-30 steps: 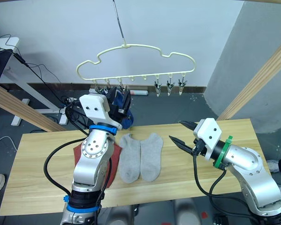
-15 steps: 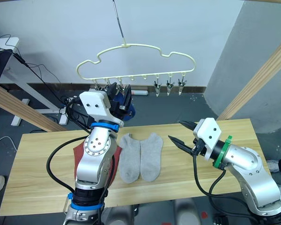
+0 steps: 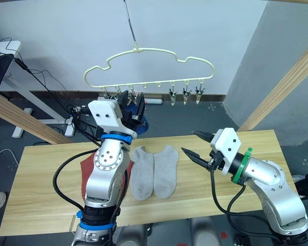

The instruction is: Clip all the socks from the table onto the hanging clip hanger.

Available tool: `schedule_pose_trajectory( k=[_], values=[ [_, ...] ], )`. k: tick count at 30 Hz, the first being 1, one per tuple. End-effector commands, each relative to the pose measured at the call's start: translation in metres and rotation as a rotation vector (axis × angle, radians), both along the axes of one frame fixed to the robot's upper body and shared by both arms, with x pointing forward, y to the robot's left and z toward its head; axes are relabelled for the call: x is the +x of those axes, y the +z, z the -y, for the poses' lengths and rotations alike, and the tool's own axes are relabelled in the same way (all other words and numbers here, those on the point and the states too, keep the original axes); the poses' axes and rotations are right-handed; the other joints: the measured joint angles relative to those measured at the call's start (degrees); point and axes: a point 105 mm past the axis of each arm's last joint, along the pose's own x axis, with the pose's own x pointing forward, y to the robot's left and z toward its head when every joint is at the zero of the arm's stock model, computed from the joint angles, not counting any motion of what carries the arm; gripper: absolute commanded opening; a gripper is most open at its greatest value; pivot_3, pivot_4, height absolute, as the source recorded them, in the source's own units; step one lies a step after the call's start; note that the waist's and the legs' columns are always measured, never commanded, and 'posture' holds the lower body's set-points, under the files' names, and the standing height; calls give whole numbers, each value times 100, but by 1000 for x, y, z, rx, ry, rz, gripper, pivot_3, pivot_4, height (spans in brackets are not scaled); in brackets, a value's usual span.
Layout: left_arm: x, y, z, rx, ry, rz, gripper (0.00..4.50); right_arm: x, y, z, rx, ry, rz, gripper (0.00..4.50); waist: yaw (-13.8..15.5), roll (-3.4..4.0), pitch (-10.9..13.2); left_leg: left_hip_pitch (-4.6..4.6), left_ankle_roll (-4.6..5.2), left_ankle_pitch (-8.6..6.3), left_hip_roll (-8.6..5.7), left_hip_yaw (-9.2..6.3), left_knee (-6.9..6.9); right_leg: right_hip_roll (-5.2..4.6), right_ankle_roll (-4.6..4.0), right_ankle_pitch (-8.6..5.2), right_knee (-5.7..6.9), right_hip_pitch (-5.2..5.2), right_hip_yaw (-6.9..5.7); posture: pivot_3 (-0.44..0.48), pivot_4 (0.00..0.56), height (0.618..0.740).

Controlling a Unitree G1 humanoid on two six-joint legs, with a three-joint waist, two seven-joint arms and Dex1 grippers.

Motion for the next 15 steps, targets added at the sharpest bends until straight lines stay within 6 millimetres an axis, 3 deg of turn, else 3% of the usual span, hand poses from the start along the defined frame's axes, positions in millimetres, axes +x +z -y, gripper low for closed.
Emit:
schedule_pose_trajectory(
  k=[1,5,11,15],
  values=[
    [-5,8,2,0,4,37,1827,-9,12,-6,9,39,58,2972,0,0,0,0,0,0,0,0,0,0,0,0,0,0,0,-159,334,740],
    [-5,7,0,4,16,37,799,-9,12,-6,8,39,55,2972,-1,0,0,0,0,0,0,0,0,0,0,0,0,0,0,-159,336,740],
    [-7,7,-2,8,18,35,707,-8,8,-7,2,33,47,2972,-2,0,0,0,0,0,0,0,0,0,0,0,0,0,0,-159,337,740],
    [-10,7,-3,16,4,30,701,-6,-6,-15,-21,15,18,3139,-5,0,0,1,0,0,0,0,-1,0,1,0,0,1,0,-152,338,740]
  ],
)
